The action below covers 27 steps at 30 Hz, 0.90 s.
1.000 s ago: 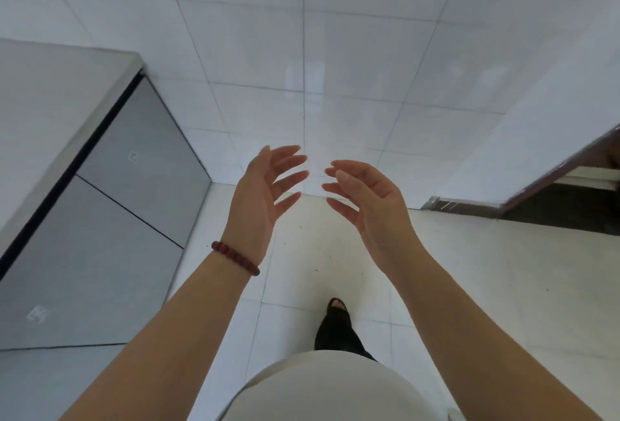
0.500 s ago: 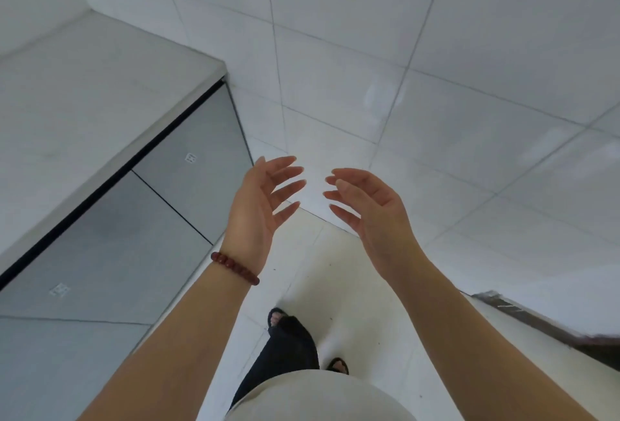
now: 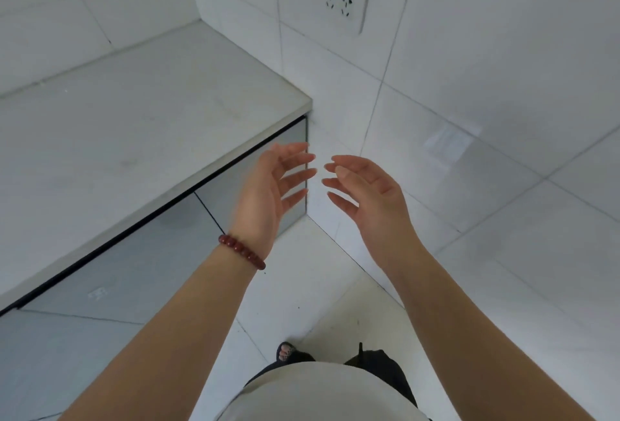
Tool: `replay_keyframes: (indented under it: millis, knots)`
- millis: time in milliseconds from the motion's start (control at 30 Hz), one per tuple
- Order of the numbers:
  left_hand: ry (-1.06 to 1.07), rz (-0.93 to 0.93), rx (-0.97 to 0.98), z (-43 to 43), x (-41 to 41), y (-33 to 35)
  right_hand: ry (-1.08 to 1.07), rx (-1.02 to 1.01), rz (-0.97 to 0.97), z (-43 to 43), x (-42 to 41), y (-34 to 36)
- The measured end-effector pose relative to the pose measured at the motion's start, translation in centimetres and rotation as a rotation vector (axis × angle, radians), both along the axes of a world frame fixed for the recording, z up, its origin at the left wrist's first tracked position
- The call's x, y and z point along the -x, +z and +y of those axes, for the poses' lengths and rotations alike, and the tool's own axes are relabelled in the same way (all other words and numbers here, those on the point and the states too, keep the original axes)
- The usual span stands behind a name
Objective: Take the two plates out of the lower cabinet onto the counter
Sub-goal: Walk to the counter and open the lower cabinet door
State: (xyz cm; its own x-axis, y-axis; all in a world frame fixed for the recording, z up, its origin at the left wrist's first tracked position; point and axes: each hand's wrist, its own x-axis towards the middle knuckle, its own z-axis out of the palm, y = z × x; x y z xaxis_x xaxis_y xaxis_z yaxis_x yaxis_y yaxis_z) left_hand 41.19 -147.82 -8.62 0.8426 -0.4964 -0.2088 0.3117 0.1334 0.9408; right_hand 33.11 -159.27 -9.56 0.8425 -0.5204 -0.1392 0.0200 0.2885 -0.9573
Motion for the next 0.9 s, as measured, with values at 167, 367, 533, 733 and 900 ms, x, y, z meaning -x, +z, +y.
replay_keyframes:
  millis: [167,367,533,733,900]
  knots:
    - [0.121,0.022,0.0,1.4,-3.5,-0.3,0.14,-0.006,0.018,0.5,-4.8,-0.3]
    - [0.301,0.015,-0.037,2.6,-6.3,-0.9,0.324,-0.021,0.042,0.4,-10.4,-0.6]
    - [0.468,0.02,-0.066,2.9,-7.8,-1.1,0.521,-0.053,0.052,0.3,-14.9,-0.9]
    - [0.689,0.072,-0.06,1.8,-8.3,-2.1,0.751,-0.029,0.079,-0.9,-18.8,-1.9]
    - [0.796,0.094,-0.097,0.9,-9.0,-3.5,0.843,0.004,0.119,-1.8,-20.9,-3.7]
